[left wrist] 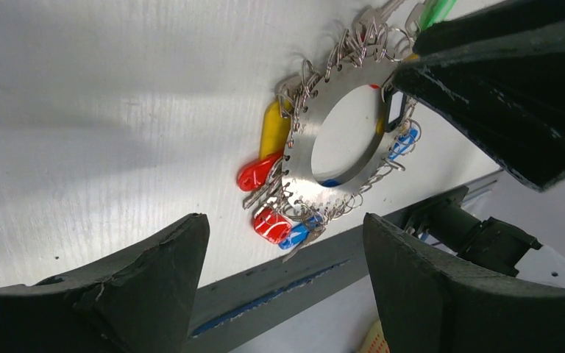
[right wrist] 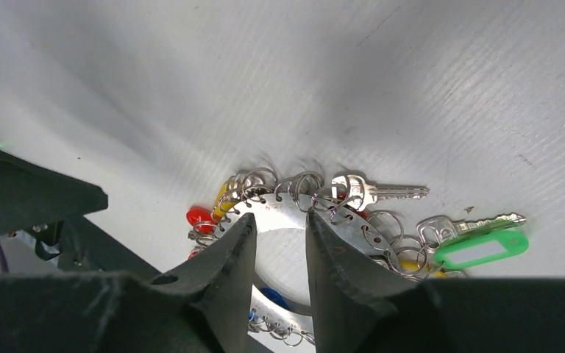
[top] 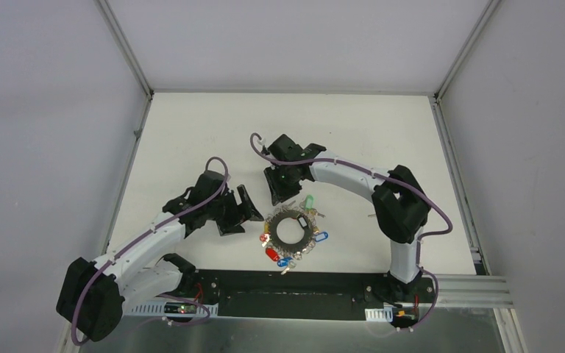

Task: Put the keys on the keyring

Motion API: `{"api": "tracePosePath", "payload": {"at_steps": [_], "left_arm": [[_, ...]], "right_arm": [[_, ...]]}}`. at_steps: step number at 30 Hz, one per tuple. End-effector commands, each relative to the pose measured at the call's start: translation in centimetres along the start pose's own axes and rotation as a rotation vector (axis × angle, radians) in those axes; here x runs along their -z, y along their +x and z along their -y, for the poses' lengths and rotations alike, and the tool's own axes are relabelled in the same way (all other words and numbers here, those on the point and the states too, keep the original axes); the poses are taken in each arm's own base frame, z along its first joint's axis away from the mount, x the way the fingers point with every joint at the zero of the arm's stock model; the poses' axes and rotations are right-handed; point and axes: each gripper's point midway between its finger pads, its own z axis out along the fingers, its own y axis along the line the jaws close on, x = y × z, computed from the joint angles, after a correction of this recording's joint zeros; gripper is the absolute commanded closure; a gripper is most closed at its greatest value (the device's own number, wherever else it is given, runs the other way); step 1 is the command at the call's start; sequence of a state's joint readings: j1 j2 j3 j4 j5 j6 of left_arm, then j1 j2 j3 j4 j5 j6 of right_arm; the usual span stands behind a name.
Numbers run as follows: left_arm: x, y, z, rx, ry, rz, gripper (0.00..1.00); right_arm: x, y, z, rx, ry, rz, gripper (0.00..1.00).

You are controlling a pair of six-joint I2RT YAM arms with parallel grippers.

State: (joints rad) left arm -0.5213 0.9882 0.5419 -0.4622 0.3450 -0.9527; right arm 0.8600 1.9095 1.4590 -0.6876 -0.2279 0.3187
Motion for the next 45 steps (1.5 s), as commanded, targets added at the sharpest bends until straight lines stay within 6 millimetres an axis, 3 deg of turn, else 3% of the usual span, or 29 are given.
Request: {"api": "tracePosePath", "payload": {"at_steps": [1,10,22,30,36,40,45], "left_arm": [[0.7,0.1,0.6,0.025,0.064,0.016,0.21],[0.9,0.6,0.1,0.029,0.057,0.009,0.22],[0.5,0.7,-0.3,0.017,0.034,-0.011,0.22],[0.4,0.9,-0.6,0.017,0.024,-0.018,0.22],[0.4,0.8,-0.5,0.014,0.024,-0.017,0.22],[0.5,0.7,-0.5,0.012,0.021,-0.013,0.22],[0.6,0.4,-0.2,-0.001,0.024,-0.005,0.22]], "right_arm": [[0.0,-0.3,1.1,0.053,0.15,-0.016,0.67],[0.2,0.2,3.6,0.039,0.315,-0.009,0.58],[-1.6,1.3,3.2,0.027,0.264,-0.056,0.61],[-2.4,1.9,3.5,0.026,0.265,-0.078,0.69],[-2.0,1.7,3.4,0.035,0.262,-0.07,0.88],[-1.0,1.5,3.2,0.064,0.261,-0.063,1.0],[1.2,0.9,2.8,0.109,0.255,-0.021,1.0]]}}
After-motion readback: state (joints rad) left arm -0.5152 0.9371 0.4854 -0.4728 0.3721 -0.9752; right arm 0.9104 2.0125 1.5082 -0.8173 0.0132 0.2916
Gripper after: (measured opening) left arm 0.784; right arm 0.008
